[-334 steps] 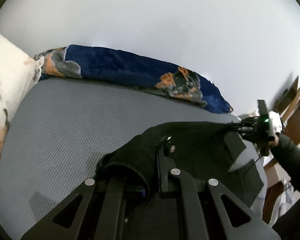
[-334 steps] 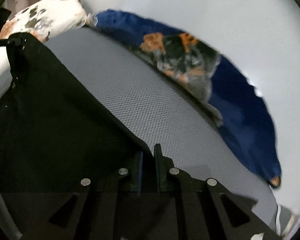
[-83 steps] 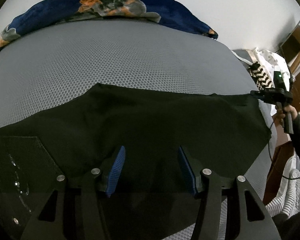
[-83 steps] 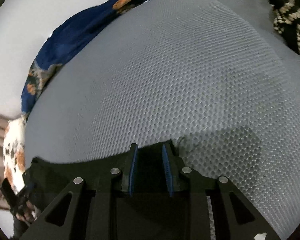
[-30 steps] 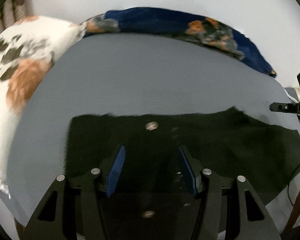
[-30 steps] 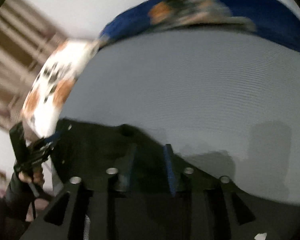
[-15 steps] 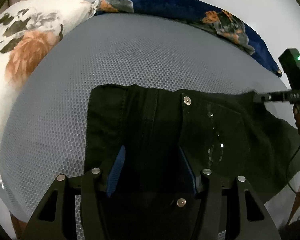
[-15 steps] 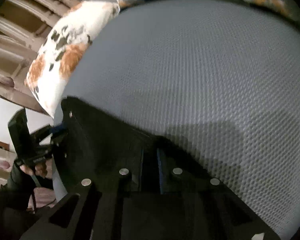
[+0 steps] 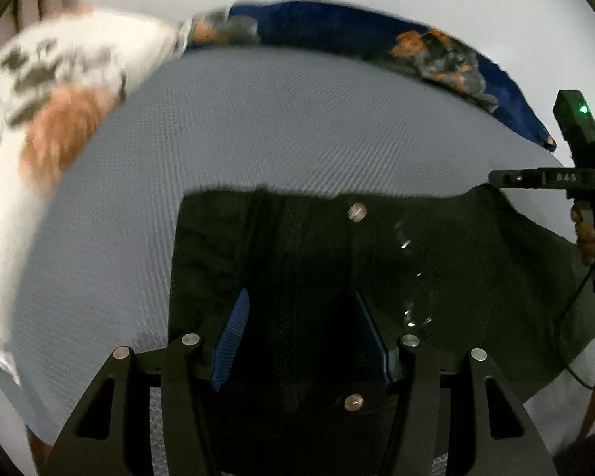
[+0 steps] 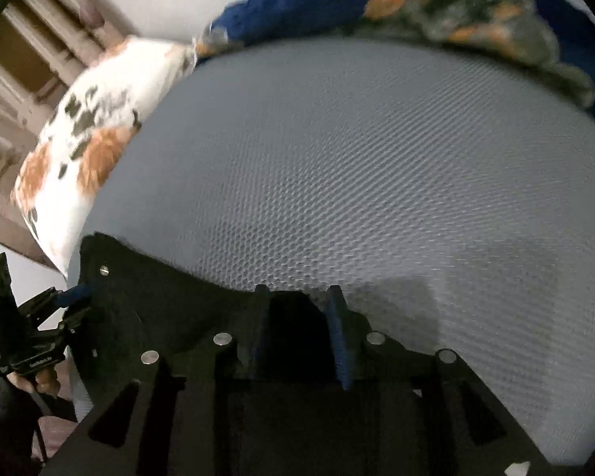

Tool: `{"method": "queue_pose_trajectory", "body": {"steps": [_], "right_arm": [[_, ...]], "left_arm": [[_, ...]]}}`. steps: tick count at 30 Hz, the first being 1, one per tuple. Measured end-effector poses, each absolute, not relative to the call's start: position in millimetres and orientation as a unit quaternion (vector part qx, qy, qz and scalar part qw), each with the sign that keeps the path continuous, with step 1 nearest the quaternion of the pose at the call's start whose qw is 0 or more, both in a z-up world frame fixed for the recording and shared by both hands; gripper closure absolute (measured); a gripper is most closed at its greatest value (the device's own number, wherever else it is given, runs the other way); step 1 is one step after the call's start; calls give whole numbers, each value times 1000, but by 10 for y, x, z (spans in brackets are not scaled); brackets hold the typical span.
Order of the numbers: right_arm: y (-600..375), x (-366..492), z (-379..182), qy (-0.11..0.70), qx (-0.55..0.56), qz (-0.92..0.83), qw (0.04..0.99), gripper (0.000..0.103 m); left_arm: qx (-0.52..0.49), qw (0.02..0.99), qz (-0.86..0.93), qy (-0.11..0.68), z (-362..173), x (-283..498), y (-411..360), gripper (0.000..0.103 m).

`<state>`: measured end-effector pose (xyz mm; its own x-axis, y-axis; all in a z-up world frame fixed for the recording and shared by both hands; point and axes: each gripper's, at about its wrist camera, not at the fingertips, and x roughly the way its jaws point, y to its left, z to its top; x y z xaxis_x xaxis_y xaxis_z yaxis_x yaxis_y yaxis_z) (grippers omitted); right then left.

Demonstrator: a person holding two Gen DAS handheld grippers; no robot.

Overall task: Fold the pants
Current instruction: 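Move both tools to the edge of the folded pants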

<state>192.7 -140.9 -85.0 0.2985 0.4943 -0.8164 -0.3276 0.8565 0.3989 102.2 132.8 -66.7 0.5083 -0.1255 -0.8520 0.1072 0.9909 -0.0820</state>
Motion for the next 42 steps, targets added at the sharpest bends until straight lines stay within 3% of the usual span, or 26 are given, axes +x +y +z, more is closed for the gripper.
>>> {"method": "queue_pose_trajectory", "body": {"steps": [4,11,20,23,31,42], "right_arm": [[-1928,1725,-648,511,92,204,830,63],[-2509,1322,-763,521,77,111,843,63],[-2708,1232,-1063,529,75,46,844,63],[-2701,1236,-1140,519,54,27,853,65],[-2751,1320,-1166,507,54,18,860,65],[-3106,722,-1012,487,87,-9,869,61]], "left_arm": [[24,889,-117,443,-383,996,1025,47],[64,867,-218,443,-442,1338,204,47],[30,824,-283,490,-820,1877,-562,49],[43,822,-263,504,-1011,2036,-651,54],[67,826,-234,508,-1163,2166,-753,55],[71,863,-194,460,-602,1509,-144,55]]}}
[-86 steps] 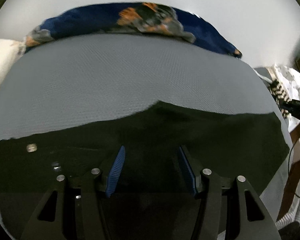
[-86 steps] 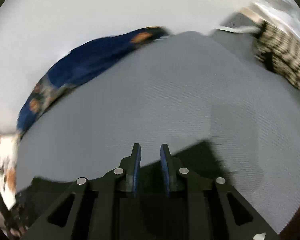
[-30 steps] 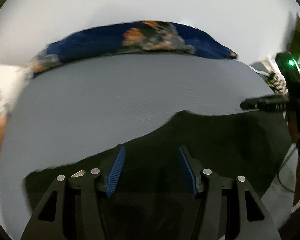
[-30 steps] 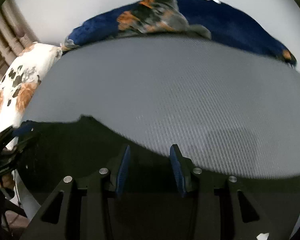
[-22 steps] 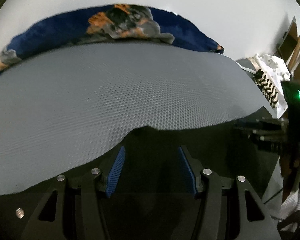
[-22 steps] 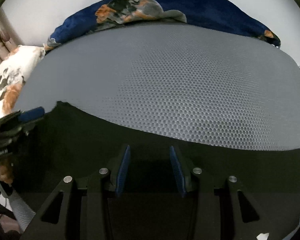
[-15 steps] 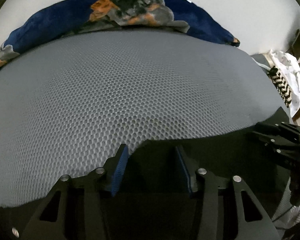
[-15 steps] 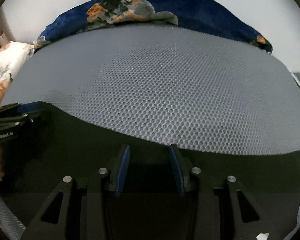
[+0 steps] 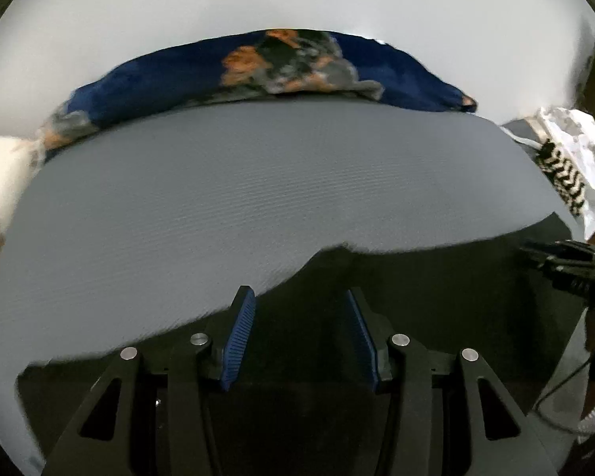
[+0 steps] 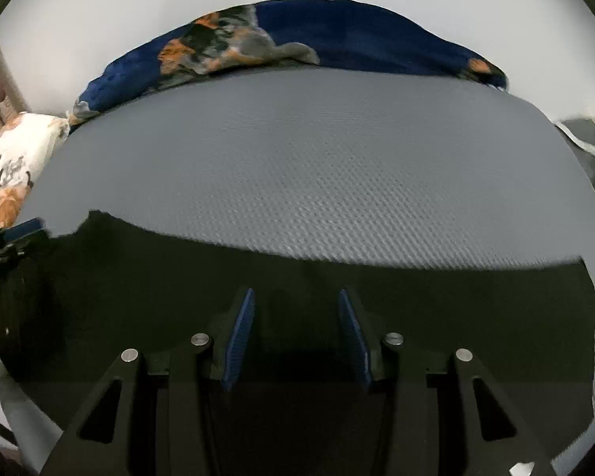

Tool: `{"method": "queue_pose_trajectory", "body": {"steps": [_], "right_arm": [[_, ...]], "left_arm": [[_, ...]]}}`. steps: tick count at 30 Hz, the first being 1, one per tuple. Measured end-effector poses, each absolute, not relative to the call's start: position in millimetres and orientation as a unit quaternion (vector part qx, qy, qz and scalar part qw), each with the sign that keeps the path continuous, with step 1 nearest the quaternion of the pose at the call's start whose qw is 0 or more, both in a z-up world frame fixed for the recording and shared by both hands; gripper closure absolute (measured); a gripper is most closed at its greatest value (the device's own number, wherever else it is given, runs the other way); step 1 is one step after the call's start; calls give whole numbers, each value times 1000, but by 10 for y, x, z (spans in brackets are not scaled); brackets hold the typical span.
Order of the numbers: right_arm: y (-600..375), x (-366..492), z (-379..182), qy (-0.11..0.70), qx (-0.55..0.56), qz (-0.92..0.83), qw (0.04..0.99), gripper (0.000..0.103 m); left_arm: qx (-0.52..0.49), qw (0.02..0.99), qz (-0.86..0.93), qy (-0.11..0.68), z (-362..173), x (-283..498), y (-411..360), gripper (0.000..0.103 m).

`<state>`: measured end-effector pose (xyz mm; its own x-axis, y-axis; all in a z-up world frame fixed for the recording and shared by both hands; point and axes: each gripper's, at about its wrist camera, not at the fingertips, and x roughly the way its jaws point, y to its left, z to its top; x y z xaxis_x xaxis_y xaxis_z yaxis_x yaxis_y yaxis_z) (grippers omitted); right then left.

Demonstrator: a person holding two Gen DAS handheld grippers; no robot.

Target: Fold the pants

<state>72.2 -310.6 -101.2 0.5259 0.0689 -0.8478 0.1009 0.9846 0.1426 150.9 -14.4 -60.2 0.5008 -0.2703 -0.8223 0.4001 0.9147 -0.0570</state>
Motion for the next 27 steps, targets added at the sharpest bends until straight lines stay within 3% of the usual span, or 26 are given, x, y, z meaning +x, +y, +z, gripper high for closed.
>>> {"method": "queue_pose_trajectory", "body": {"steps": [10,27], "right_arm": [[-3788,236,-1254,496,119,-82,856,61],[-4835,-732,-1305,486,157,-195,837,60]], "left_arm": [[41,856,-112,503,-785,1213,484,55],[32,862,-81,500,-870,1100,477,54]]}}
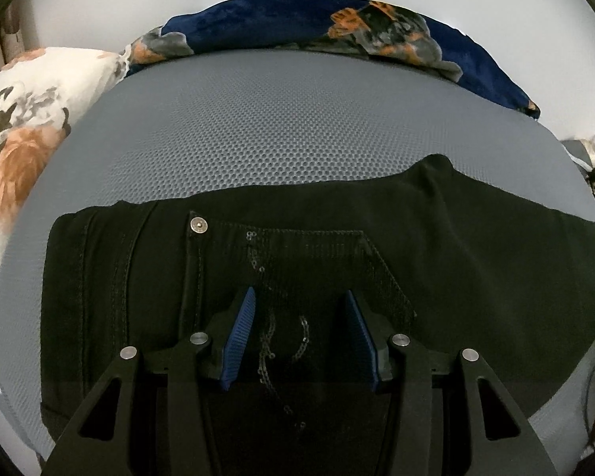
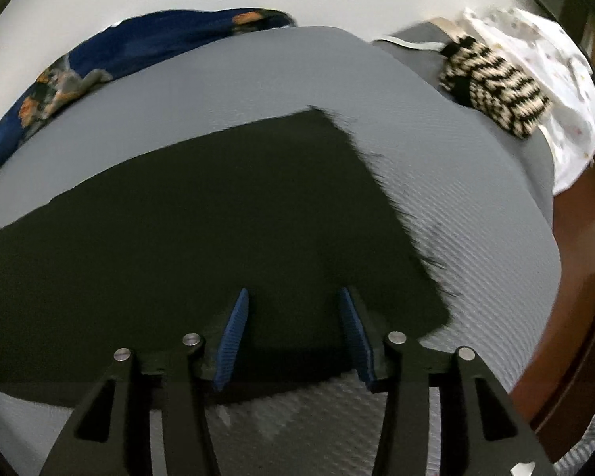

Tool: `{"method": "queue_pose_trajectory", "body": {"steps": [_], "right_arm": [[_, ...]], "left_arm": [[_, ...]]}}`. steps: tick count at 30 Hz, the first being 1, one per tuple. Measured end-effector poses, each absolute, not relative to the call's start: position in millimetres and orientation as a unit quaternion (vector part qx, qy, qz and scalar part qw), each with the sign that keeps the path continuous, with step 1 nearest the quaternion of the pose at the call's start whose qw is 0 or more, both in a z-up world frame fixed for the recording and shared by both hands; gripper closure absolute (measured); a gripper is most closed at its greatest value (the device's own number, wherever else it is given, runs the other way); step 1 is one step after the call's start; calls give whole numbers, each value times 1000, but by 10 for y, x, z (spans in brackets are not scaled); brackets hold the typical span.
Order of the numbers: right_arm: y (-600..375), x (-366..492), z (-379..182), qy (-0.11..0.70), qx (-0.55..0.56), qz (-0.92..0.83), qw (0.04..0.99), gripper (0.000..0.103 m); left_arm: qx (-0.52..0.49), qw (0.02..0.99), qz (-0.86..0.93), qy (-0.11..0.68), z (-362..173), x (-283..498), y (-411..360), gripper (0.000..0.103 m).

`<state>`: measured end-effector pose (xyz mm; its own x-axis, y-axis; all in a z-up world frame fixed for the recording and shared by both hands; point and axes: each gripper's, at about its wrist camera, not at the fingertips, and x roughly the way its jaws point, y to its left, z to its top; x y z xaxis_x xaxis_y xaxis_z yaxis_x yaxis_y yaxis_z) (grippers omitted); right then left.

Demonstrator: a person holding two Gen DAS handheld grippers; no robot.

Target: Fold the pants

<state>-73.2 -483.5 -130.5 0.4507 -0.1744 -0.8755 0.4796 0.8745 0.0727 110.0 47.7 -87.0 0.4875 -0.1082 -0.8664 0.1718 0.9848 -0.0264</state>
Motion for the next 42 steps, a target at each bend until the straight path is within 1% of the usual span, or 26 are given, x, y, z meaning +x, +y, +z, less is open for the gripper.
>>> {"method": "queue_pose_trajectory", "body": {"steps": [6,8,9,15,21,26,30,34,39,41,42], "right_arm": [[-4856,-666,-1294,499,145,-189,833,60],[-4908,-670,-1244,503,157,-176,831,58],[-4959,-676,-1207,500,172,-165,833,55],[-5506,-705,-1117,479,270,-96,830,53],[-6058,-665,-1310,480,360,-52,798,52],[-6290,-607,-1465,484,394,-25,781,52],[-6333,-532,-1543,488,402,10,775,58],[-6281,-423,-1605,488,403,40,773,69],[-6233,-300,-1658,475,408,70,776,74],[-6234,-251,-1702,468,418,77,775,79],[-6231,-227,-1730,466,424,78,772,84]], "left_arm": [[34,858,-84,506,-843,1060,428,50],[30,856,-87,509,-812,1025,412,50],[27,854,-95,510,-794,1003,394,49],[37,850,-128,509,-755,913,134,49],[41,844,-158,512,-762,906,-154,47],[44,834,-167,523,-813,913,-327,47],[51,827,-171,532,-870,924,-457,47],[50,820,-175,543,-926,952,-559,47],[50,815,-172,551,-987,971,-621,47],[52,815,-170,552,-994,967,-644,47],[52,815,-170,552,-995,964,-655,47]]}}
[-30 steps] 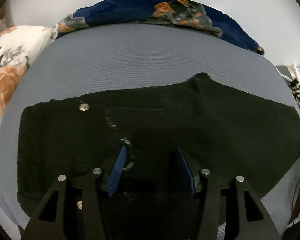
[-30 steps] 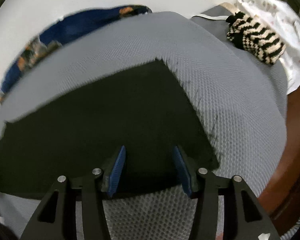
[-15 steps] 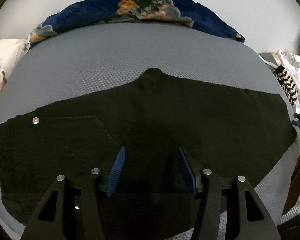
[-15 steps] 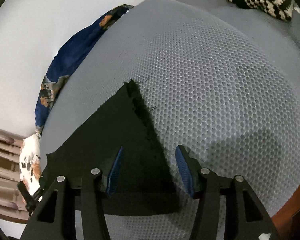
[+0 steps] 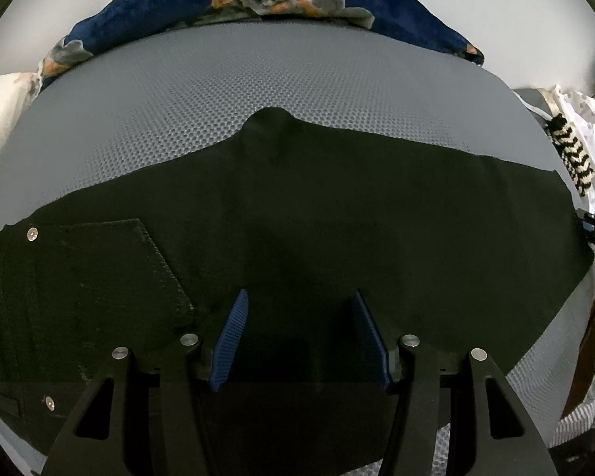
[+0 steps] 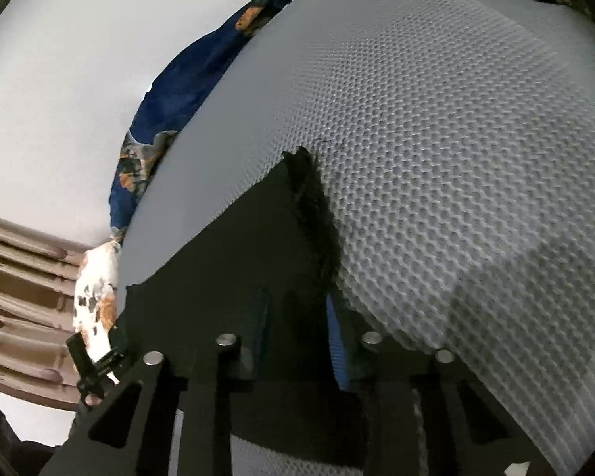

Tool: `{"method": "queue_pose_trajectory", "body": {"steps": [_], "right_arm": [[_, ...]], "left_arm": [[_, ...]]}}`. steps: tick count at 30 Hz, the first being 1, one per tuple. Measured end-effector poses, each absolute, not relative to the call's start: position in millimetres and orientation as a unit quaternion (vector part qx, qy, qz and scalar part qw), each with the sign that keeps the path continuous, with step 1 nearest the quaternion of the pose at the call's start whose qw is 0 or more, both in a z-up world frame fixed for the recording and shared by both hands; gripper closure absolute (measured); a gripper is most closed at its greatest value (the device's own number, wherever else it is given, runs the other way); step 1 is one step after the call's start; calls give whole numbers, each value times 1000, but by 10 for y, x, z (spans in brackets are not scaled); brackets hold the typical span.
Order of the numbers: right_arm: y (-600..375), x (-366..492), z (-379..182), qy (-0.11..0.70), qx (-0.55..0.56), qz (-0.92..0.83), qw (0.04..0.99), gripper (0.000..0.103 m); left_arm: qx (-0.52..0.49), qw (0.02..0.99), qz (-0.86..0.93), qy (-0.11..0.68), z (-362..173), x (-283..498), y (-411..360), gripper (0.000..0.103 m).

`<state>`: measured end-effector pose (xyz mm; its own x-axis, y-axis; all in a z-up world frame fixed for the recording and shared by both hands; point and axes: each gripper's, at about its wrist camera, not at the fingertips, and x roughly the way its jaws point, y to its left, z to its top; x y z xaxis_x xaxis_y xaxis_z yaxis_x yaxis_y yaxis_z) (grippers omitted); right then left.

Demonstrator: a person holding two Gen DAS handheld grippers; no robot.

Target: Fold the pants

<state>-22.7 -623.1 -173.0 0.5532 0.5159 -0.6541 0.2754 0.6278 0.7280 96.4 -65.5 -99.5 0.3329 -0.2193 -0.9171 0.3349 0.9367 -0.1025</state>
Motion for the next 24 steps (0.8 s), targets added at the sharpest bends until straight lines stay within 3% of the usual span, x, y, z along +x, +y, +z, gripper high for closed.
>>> {"method": "queue_pose_trajectory", "body": {"steps": [1,7,17,24], "right_arm": [[-6261,-246,-1735,465,428,79,771,88],[-6121,-200,-1669,462,414,57,782,93],[-5615,-165,-1087,411,433,69,799,95],[-5002,153,-740,420,414,91,802,95]], "left_arm": [[52,815,-169,552,-995,964,-661,47],[42,817,-167,550,-988,973,-641,47],[19,828,-168,534,-844,918,-471,47],[4,838,-169,519,-776,842,-317,47]]}}
